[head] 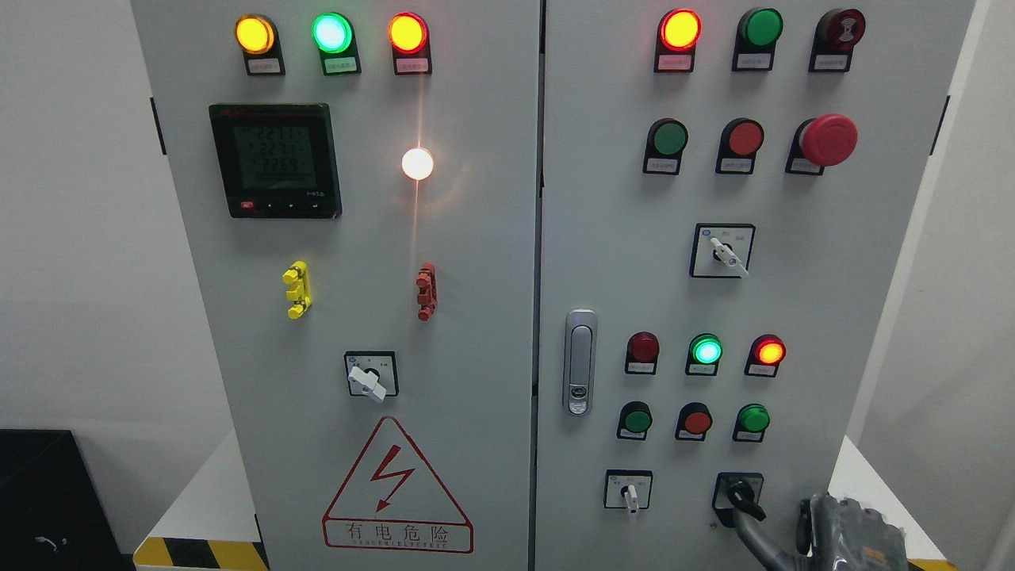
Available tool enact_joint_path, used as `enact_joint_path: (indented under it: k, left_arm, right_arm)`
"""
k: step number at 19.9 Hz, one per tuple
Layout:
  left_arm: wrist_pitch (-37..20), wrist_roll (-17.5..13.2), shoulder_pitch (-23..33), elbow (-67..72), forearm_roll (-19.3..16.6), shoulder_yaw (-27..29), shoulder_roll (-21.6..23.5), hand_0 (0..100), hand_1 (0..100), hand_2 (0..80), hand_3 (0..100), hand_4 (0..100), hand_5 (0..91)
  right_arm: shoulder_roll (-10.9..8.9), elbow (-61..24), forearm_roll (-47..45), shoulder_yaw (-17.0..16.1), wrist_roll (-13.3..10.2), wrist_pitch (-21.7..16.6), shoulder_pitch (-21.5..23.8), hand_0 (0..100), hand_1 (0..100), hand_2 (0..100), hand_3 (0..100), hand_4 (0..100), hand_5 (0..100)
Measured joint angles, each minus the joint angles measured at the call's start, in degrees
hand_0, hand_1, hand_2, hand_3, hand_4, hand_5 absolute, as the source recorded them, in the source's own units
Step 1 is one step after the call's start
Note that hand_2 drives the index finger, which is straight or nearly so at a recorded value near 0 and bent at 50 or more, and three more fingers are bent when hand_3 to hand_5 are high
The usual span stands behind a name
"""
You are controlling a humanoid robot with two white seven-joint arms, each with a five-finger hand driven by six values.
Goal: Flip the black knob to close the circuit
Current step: 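Release the knob and lower the right hand away from the cabinet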
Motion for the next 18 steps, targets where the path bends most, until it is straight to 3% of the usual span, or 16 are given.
enact_joint_path:
  k: [7, 12, 18]
  left_arm:
    - [0.0, 0.0, 0.0, 0.0, 0.0, 0.0, 0.0, 12, 56, 0.0, 0, 0, 0.0]
    - [0.0, 0.0, 0.0, 0.0, 0.0, 0.0, 0.0, 12, 56, 0.0, 0, 0, 0.0]
    - [0.0, 0.0, 0.0, 0.0, 0.0, 0.0, 0.0, 12, 56, 0.0, 0, 0, 0.0]
  right_arm:
    - [0.01, -0.1, 0.0, 1.7, -1.2, -0.4, 0.9, 0, 0, 92, 100, 100, 99]
    - [0.03, -0.2, -0.2, 1.4, -0.8, -0.8, 1.3, 0, 0, 91, 100, 100, 99]
    - [0.04, -1.1, -3.4, 1.4, -3.1, -0.9, 2.6, 0, 1, 88, 100, 97, 97]
